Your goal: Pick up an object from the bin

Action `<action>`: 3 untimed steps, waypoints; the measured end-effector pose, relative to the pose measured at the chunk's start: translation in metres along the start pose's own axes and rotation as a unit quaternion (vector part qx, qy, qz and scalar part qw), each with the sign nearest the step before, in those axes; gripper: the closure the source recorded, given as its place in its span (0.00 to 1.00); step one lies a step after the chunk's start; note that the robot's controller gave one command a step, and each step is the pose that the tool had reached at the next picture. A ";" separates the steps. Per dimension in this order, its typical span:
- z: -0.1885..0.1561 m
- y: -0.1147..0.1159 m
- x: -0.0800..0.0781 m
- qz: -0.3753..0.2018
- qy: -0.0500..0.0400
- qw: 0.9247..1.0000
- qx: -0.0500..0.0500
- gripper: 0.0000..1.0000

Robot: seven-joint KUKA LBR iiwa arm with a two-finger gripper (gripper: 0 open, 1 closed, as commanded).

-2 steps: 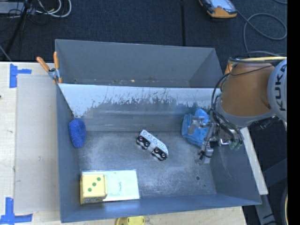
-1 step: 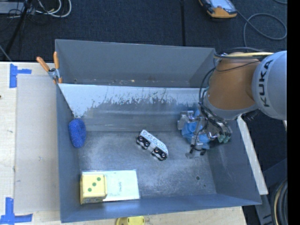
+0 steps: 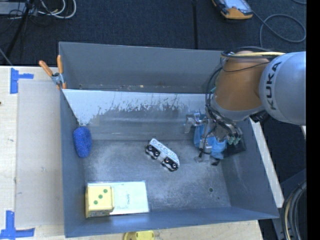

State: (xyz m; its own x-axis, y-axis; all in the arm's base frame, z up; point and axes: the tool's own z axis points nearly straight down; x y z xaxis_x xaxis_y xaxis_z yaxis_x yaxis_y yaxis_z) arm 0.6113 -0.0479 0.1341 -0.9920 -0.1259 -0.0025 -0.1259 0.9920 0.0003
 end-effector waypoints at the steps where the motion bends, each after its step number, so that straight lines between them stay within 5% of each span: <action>1: 0.012 0.018 -0.004 -0.038 0.001 0.999 0.000 0.00; 3: 0.038 0.038 -0.003 -0.131 0.001 0.991 0.000 0.00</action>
Offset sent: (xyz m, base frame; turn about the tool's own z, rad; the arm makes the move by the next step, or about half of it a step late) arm 0.0054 0.0202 -0.0156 -0.1969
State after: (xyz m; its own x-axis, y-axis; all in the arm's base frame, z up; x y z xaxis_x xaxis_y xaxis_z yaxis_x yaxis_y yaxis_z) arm 0.6097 -0.0099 0.0959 -0.9253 -0.3793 -0.0002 -0.3793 0.9253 0.0005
